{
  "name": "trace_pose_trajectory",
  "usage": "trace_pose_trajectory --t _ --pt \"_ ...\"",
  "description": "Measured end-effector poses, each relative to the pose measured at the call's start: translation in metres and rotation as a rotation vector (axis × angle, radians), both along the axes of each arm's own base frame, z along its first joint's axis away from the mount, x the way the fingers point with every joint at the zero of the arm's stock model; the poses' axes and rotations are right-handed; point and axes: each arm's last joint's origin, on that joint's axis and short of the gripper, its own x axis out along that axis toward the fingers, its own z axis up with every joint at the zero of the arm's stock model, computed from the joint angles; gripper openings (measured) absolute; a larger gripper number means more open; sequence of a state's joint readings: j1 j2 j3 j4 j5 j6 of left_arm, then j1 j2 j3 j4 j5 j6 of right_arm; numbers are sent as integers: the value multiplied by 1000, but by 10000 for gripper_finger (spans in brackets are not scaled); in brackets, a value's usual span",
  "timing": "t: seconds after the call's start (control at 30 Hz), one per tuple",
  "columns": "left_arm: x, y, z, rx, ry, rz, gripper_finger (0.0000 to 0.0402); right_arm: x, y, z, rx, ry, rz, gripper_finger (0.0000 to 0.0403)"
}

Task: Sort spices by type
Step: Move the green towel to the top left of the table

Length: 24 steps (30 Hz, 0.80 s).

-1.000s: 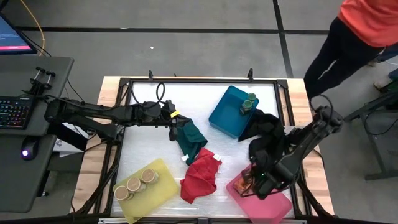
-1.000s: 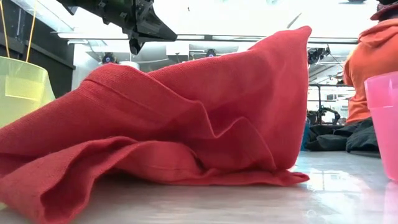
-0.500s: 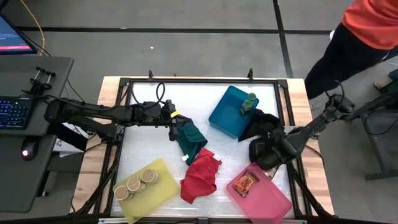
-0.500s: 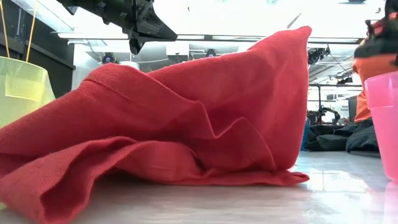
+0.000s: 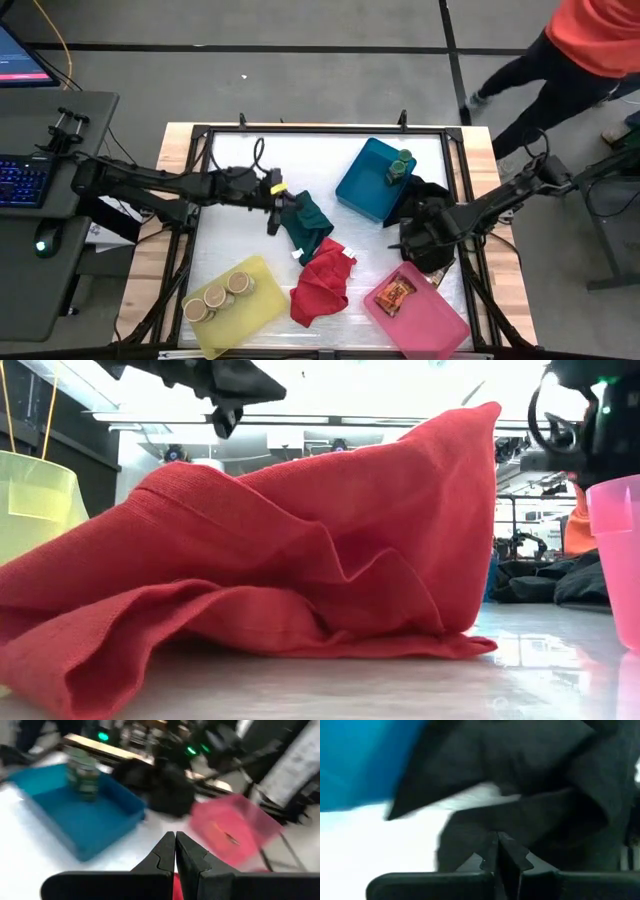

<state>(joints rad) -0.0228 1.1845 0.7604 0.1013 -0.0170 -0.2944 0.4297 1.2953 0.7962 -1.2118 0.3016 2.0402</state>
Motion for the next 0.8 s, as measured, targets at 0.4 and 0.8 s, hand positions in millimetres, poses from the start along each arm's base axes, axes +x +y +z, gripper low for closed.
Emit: trace_pose_trajectory --t 0.4,0.8 --pt "45 -19 -84 -74 457 -57 0 32 8 68 -133 -282 180 0" --pt "54 47 -141 -56 909 14 0 42 12 98 -156 -411 191 0"
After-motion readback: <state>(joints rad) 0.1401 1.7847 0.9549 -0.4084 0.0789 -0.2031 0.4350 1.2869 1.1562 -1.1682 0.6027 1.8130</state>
